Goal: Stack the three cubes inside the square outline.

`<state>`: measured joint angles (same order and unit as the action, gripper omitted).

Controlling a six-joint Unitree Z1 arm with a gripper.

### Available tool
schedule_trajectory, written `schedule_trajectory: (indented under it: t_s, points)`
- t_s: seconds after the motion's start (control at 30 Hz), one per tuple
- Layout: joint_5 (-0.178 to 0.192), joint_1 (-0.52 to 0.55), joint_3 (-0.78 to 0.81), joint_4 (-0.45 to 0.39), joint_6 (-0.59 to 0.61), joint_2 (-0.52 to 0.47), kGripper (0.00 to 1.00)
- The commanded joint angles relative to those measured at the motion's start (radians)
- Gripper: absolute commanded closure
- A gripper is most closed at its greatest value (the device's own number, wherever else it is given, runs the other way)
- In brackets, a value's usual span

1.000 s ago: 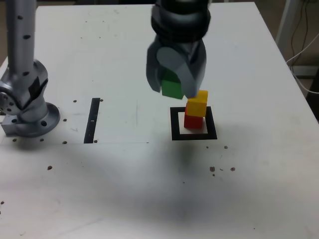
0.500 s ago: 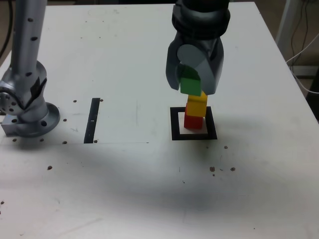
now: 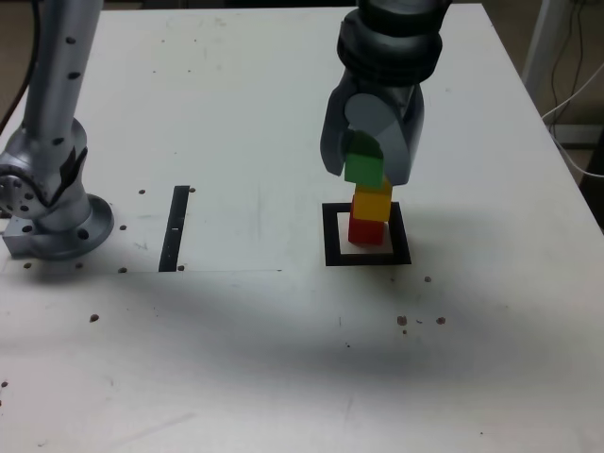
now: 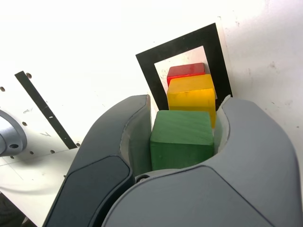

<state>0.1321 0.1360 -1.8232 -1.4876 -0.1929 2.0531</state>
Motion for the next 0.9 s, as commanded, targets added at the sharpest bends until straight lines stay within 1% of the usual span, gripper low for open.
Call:
schedule_trajectory:
  t_s: [0.0, 0.27, 0.4, 0.5, 0.63, 0.7, 0.77, 0.87]
  points:
    - [0.000, -0.004, -0.001, 0.007, -0.003, 0.008, 0.75]
    - [0.002, -0.008, -0.006, 0.018, -0.007, 0.026, 0.63]
    - [0.006, -0.014, -0.003, 0.020, -0.012, 0.032, 0.53]
    - [0.010, -0.018, 0.001, 0.020, -0.017, 0.033, 0.41]
    - [0.011, -0.019, 0.002, 0.025, -0.021, 0.032, 0.15]
    - [0.011, -0.019, 0.002, 0.027, -0.022, 0.030, 0.05]
    - [0.011, -0.019, 0.002, 0.027, -0.022, 0.028, 0.01]
    - [0.009, -0.019, 0.002, 0.027, -0.022, 0.022, 0.01]
